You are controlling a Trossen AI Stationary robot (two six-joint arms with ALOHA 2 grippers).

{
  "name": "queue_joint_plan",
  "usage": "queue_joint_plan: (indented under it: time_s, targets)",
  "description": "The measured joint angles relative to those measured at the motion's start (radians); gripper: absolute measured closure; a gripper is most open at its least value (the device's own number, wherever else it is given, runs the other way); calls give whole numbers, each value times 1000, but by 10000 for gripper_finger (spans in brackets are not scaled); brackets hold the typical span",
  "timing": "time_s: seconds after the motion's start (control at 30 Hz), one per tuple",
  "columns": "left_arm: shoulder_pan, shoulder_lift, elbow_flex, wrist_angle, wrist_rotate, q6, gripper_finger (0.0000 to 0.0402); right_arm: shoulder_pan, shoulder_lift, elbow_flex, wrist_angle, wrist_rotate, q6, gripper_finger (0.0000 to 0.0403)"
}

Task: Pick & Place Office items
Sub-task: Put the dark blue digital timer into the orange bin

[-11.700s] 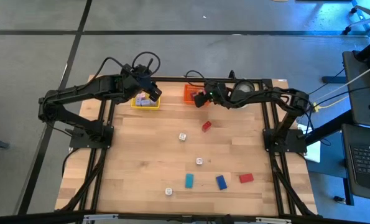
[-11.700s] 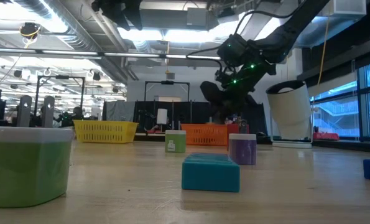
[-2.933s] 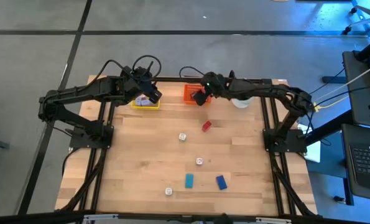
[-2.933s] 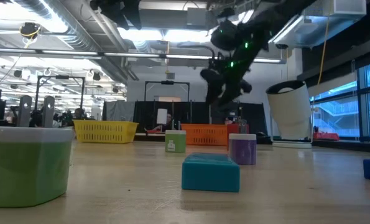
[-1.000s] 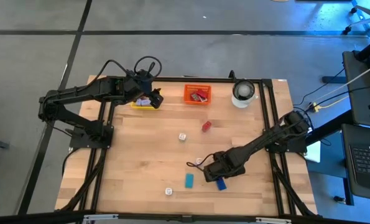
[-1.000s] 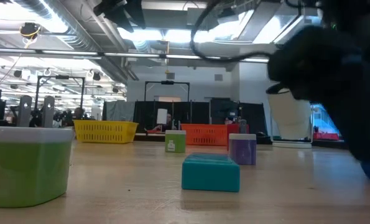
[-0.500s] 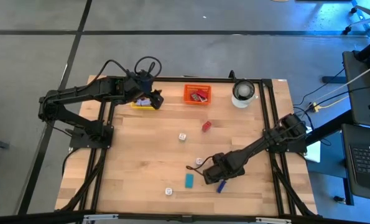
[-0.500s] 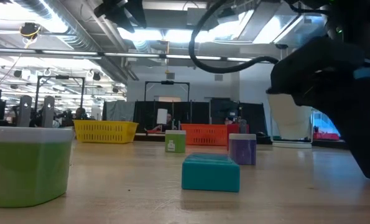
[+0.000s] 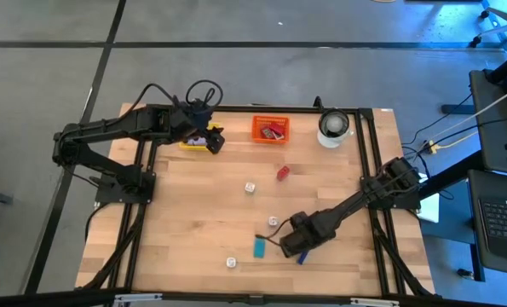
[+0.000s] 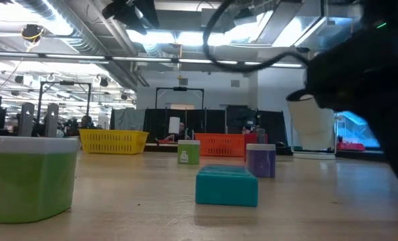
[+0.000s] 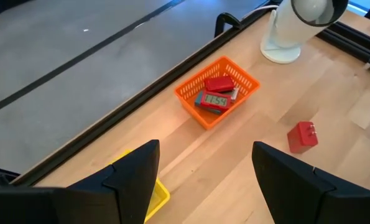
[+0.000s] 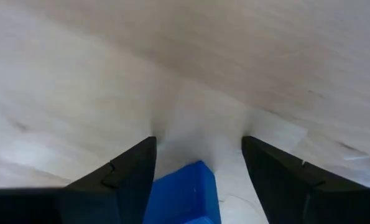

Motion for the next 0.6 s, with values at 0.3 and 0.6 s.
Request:
queue_joint_plan:
  time_s: [0.3,0.6]
  targets:
    - [-51,0,0,-3,-3,-21,148,-4,1,-1,-17,-19,247,133]
    - [-81,0,0,-3,-3,-39,148,84,-2,-1,21,-11,505,132]
